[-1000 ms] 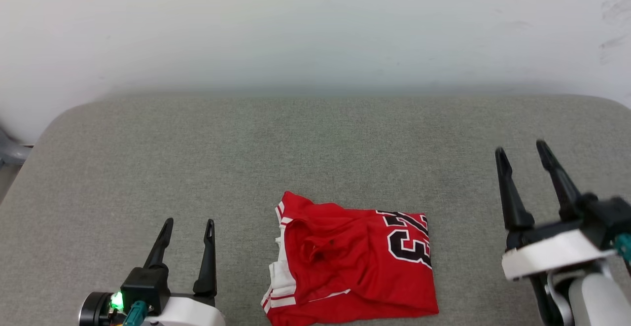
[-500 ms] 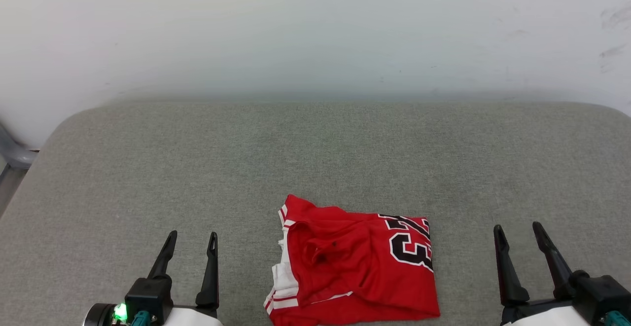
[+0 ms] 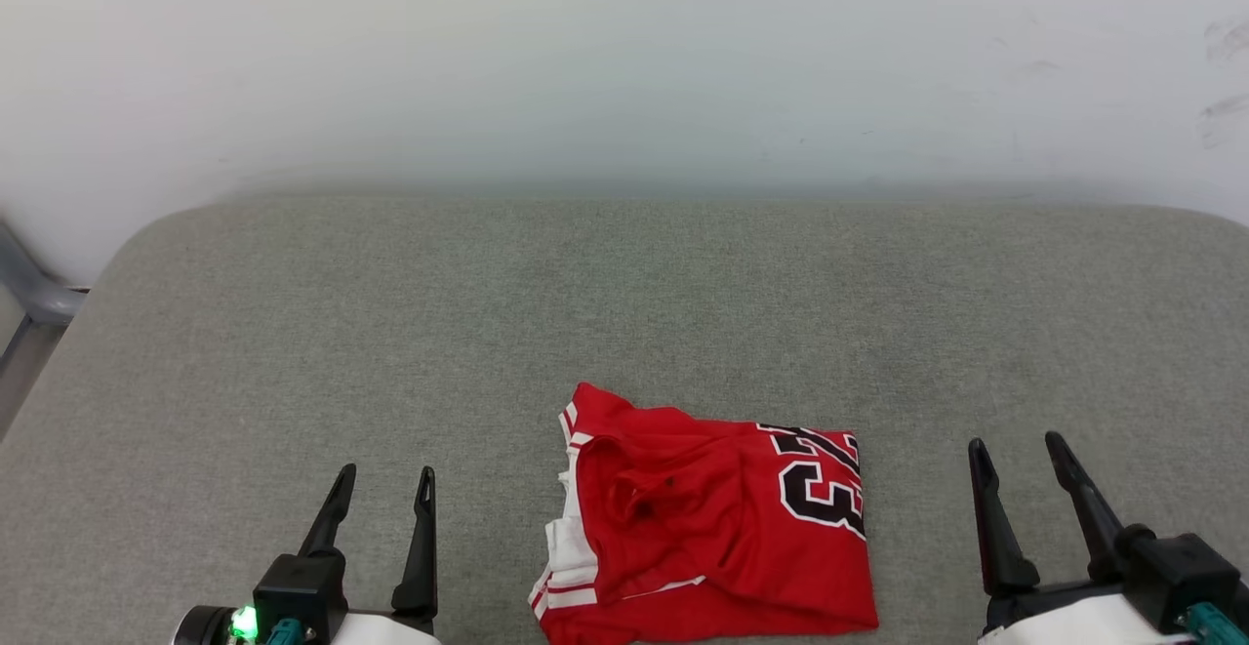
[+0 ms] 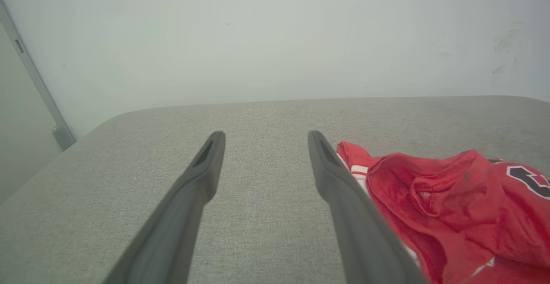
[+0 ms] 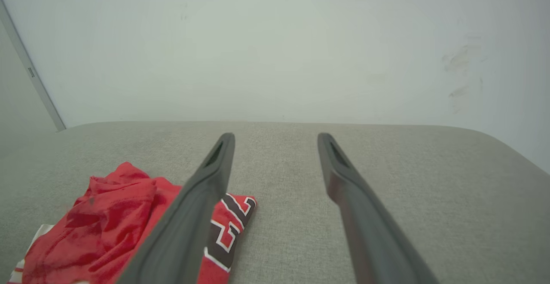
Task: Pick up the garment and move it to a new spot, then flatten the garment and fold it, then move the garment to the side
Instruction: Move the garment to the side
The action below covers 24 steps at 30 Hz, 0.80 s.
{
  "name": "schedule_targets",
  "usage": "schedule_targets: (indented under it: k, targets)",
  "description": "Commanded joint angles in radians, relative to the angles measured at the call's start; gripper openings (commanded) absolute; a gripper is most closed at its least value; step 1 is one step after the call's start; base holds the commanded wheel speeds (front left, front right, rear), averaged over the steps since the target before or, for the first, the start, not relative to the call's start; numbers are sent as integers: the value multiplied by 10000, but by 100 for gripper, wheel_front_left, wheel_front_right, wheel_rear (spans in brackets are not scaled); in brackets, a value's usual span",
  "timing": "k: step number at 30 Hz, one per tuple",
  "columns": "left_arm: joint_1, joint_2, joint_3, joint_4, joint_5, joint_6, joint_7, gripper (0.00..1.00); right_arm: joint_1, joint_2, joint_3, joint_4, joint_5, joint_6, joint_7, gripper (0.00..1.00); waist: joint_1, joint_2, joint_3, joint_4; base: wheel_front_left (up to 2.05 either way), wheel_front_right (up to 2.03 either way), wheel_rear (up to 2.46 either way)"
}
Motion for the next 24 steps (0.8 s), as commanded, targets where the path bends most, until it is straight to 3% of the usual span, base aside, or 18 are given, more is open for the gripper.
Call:
schedule_targets:
  k: [1,6,7,10,19,24]
  targets:
    - [-32,-11,5,20,-16,14,-21,100,-231,25,-26,-53,-94,-9,-15,100,0,0,13,22,0,0,0]
    - [-137,-15,-63,79,-38,-34,-21,100,-1003,-416,-64,-152,-26,-9,-15,100,0,0,84,129,0,0,0]
    - [-182,-16,-77,101,-50,-33,-21,100,-1738,-899,48,-38,137,-9,20,100,0,0,128,196,0,0,0]
    - [-200,-18,-83,115,-61,-34,-21,100,-2498,-1539,523,95,459,-7,672,100,0,0,194,250,0,0,0]
    - [-425,-28,-156,96,-91,-10,-21,100,-4151,-3614,3087,550,3024,-9,5733,100,0,0,602,412,0,0,0]
    - [-642,-35,-215,85,-148,5,-21,100,-4317,-4228,3826,976,4908,-9,8435,100,0,0,876,542,0,0,0]
